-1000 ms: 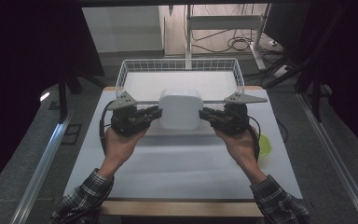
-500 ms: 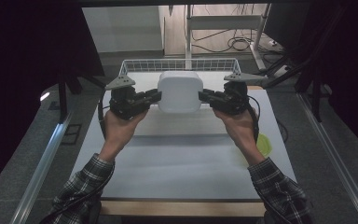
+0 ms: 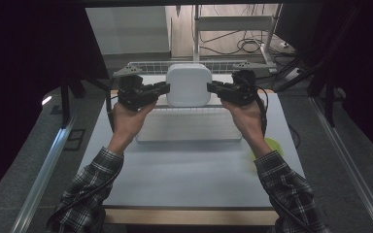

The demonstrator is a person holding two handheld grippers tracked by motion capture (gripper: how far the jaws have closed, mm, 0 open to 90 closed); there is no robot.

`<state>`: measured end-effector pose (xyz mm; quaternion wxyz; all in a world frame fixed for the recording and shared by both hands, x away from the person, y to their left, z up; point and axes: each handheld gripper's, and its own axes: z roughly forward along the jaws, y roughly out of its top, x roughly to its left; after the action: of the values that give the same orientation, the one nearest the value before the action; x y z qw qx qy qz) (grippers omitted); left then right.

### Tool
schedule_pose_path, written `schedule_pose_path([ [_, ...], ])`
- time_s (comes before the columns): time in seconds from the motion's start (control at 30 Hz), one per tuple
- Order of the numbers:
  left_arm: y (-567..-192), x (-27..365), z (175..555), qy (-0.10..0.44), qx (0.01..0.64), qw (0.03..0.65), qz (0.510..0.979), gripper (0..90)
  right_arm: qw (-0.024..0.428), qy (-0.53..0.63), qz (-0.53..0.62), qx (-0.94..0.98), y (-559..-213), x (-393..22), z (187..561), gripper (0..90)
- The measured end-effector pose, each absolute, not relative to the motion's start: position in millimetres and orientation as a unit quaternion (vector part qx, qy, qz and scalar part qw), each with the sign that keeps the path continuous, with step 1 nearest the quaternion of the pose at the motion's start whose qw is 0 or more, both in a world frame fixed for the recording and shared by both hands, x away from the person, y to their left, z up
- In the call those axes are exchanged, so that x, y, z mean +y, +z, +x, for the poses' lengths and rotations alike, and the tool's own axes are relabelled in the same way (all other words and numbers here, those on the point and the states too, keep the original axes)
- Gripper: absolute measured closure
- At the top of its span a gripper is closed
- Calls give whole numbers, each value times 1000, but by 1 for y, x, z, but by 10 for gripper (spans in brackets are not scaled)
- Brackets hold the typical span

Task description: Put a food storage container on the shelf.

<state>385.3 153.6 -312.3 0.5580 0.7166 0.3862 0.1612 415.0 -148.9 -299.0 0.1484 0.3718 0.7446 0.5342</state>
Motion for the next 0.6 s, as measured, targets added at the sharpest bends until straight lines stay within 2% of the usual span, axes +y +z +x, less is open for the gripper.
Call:
schedule_pose_path([
  [0.33,-320,151,397,152,393,554,718,757,143,531,381,743,-296,-150,427,758],
  [0.6,-323,151,407,146,397,560,712,679,125,528,390,744,-298,-149,436,734],
])
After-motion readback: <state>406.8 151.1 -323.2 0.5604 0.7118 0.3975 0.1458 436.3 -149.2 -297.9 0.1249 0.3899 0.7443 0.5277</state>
